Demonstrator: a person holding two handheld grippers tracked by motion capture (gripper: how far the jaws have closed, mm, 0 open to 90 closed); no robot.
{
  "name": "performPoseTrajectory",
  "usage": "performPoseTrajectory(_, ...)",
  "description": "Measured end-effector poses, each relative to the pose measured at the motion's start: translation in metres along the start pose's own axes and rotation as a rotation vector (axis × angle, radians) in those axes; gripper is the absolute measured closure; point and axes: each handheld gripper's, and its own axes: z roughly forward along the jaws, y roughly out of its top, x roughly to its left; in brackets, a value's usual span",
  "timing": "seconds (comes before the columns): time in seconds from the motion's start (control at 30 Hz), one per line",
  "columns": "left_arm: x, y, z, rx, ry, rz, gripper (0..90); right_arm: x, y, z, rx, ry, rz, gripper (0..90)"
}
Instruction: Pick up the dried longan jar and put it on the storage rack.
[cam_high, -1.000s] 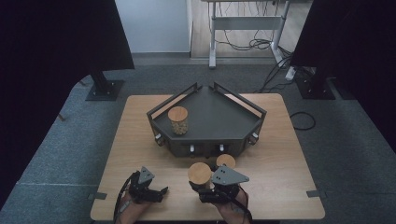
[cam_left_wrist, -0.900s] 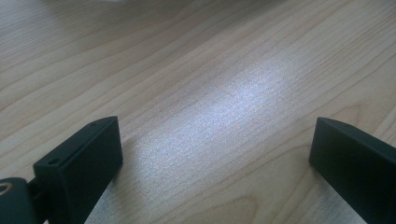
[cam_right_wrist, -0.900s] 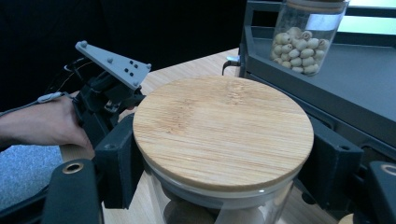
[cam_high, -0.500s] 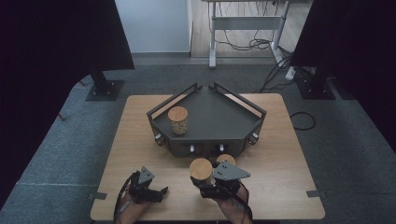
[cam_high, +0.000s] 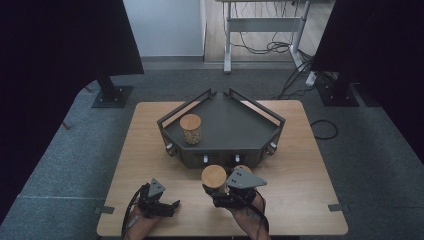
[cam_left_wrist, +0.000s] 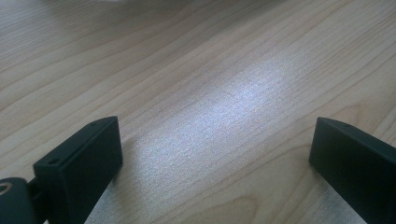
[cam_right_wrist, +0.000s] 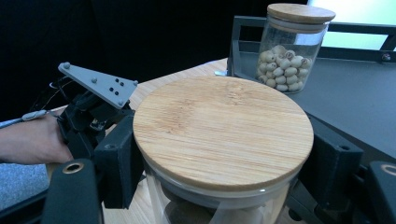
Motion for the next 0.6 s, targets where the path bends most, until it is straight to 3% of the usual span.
performPoseTrajectory(0.6, 0.0000, 0.0000, 0.0000, 0.000, 0.000, 0.000, 2.4, -0.0045, 0.0098, 0.0048, -0.007, -0.007, -0.007, 24.8)
